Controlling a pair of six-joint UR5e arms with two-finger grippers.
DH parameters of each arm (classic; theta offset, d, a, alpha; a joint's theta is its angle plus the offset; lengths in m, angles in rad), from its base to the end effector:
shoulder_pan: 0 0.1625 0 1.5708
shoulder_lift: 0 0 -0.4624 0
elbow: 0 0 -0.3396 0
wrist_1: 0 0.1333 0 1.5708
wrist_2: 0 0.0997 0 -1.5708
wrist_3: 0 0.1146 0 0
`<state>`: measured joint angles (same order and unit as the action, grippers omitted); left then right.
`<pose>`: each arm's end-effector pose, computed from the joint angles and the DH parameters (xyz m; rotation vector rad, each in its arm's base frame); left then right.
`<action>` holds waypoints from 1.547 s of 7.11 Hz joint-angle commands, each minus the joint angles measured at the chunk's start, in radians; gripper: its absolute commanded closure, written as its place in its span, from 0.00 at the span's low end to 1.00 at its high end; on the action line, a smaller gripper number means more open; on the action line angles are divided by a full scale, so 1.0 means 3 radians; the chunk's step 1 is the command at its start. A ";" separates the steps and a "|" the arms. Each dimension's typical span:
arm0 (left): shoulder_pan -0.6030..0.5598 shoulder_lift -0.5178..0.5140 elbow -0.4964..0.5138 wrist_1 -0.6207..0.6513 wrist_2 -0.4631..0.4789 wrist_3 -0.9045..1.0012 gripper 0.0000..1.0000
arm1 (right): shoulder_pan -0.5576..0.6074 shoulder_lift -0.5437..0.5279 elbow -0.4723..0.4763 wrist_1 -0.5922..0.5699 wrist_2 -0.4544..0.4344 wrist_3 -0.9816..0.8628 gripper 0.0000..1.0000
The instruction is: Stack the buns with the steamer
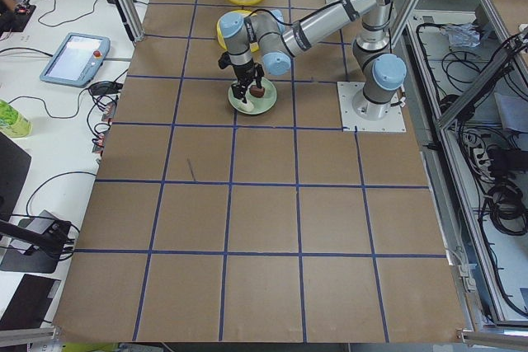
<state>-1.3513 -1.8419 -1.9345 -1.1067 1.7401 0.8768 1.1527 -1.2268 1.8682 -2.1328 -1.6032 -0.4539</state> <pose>-0.0075 -0.4897 0.2784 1.0104 2.8940 0.3594 -0.0920 -0.5263 0.2725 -0.0581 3.1340 0.1343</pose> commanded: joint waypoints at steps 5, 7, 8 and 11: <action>0.0000 -0.0293 0.0021 0.0243 0.0008 0.0145 0.73 | -0.0007 -0.0047 -0.0024 -0.0156 -0.0004 -0.0149 0.97; -0.0005 -0.0247 0.0178 0.0217 -0.0032 0.0028 0.75 | -0.0007 -0.0057 -0.0127 -0.0121 -0.0010 -0.0154 0.97; -0.0102 -0.0176 0.0382 0.0009 -0.0134 -0.0241 0.75 | -0.0007 -0.0113 -0.0137 -0.0121 -0.0010 -0.0164 0.96; -0.0775 -0.0124 0.0803 -0.0509 -0.0603 -0.2414 0.72 | 0.0028 -0.0292 -0.0402 0.0363 0.0031 -0.0113 0.96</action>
<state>-1.4935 -1.8829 -1.7272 -1.2332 1.6399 0.4341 1.1566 -1.2922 1.7836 -2.0998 -1.5997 -0.4976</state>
